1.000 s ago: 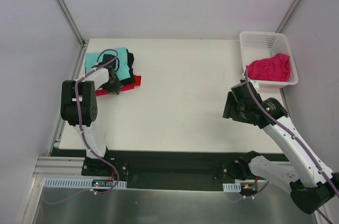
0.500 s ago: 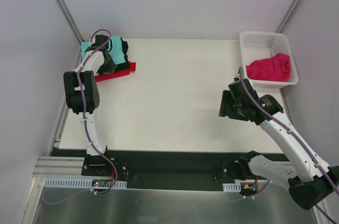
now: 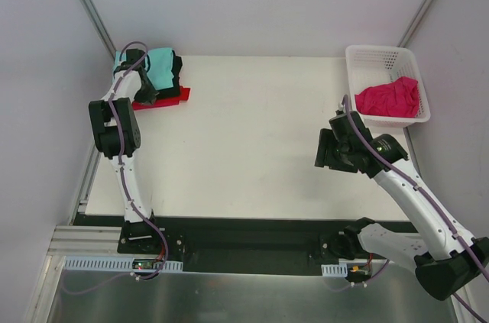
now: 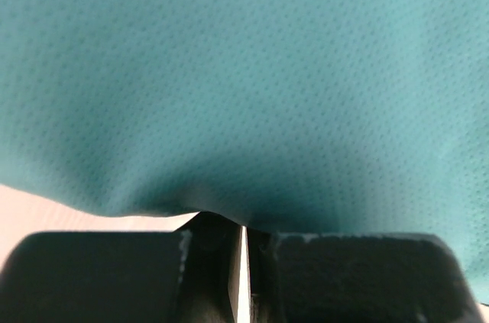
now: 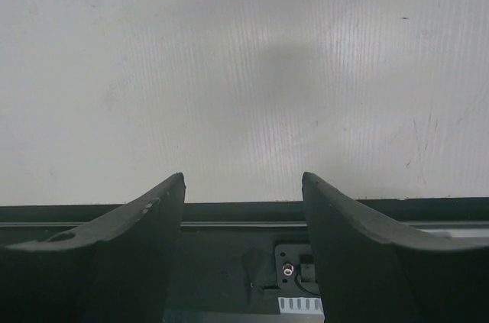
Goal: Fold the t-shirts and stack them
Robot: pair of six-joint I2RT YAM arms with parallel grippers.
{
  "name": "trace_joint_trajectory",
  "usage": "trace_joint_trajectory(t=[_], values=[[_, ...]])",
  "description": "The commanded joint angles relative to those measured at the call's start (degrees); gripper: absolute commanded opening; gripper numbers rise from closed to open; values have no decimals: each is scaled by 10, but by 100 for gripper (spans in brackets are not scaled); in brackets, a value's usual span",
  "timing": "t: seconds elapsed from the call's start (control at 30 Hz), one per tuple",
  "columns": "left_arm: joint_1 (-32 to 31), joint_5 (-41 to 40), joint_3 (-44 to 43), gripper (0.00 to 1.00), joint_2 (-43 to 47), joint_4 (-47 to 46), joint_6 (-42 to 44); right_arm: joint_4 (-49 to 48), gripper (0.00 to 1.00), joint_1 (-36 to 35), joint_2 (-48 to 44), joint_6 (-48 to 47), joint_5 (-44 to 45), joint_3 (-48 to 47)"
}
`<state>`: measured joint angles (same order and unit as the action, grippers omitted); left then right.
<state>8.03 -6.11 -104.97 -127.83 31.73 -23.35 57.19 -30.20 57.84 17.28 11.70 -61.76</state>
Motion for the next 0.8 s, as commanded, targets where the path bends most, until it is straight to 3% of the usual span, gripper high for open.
trace_joint_trajectory(t=[0.0, 0.27, 0.77], values=[[17, -1, -44, 0, -10, 1, 6, -1, 66, 2, 4, -8, -7, -23], [26, -8, -135, 0, -50, 20, 19, 1, 65, 4, 4, -10, -10, -16], [47, 3, -193, 0, -78, 26, 23, 1, 64, 4, 23, -7, -19, -21]])
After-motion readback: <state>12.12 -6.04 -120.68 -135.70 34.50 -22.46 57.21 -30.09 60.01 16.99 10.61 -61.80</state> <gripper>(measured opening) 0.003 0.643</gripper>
